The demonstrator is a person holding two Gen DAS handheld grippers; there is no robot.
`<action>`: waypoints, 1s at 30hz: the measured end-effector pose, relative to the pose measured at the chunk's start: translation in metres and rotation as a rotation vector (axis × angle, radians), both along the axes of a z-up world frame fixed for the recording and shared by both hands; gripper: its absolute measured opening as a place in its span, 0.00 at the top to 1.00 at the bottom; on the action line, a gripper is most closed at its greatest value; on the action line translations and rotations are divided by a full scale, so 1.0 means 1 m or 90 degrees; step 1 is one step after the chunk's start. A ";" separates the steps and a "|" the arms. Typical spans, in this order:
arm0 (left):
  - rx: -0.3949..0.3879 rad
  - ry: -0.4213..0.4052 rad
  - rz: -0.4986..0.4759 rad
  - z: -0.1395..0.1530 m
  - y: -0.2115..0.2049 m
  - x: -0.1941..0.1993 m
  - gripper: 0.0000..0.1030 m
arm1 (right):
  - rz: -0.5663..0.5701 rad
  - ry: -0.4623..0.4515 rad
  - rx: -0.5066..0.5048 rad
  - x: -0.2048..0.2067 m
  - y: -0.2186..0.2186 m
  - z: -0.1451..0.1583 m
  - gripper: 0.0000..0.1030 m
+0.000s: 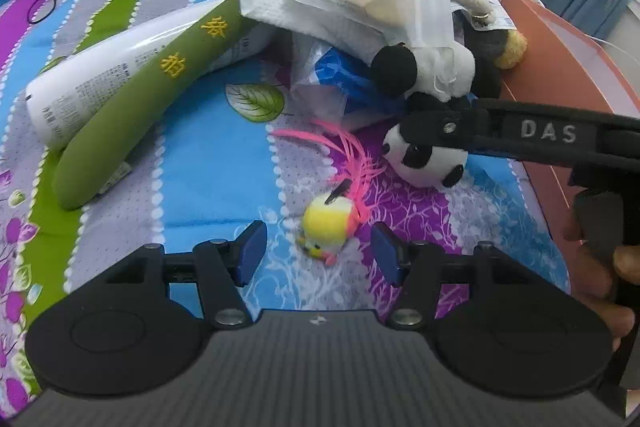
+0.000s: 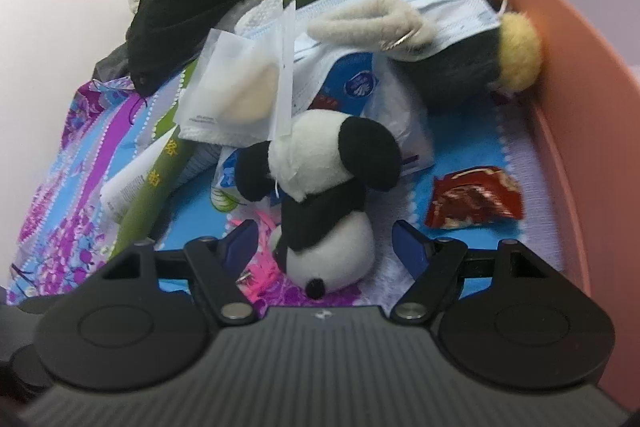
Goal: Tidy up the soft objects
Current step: 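Grasp the yellow chick toy with left tool while right tool grasps the panda plush, then lift the chick toy with left tool while right tool lifts the panda toward the box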
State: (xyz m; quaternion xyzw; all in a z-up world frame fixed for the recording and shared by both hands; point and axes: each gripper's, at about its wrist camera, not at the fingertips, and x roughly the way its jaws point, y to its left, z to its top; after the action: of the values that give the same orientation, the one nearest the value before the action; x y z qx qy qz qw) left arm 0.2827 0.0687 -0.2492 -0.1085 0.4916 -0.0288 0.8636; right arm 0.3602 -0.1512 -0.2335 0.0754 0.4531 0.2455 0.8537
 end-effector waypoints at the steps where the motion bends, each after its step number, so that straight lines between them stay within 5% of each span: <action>1: 0.001 0.001 0.001 -0.002 0.000 0.002 0.43 | 0.003 0.005 0.000 0.002 0.001 -0.003 0.26; 7: -0.006 0.005 -0.004 -0.006 -0.003 0.008 0.62 | 0.007 0.030 0.013 0.006 0.002 -0.010 0.34; 19: -0.007 -0.020 0.015 0.018 -0.002 -0.012 0.66 | -0.009 0.033 -0.026 -0.024 -0.012 0.007 0.38; 30: -0.011 -0.030 0.036 0.044 -0.007 -0.074 0.66 | 0.003 0.018 -0.058 -0.093 -0.028 0.027 0.40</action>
State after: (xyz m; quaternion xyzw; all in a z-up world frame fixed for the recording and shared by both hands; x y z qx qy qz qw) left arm 0.2085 0.0616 -0.2056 -0.1290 0.4674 -0.0115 0.8745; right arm 0.2667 -0.1793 -0.2065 0.0390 0.4761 0.2251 0.8492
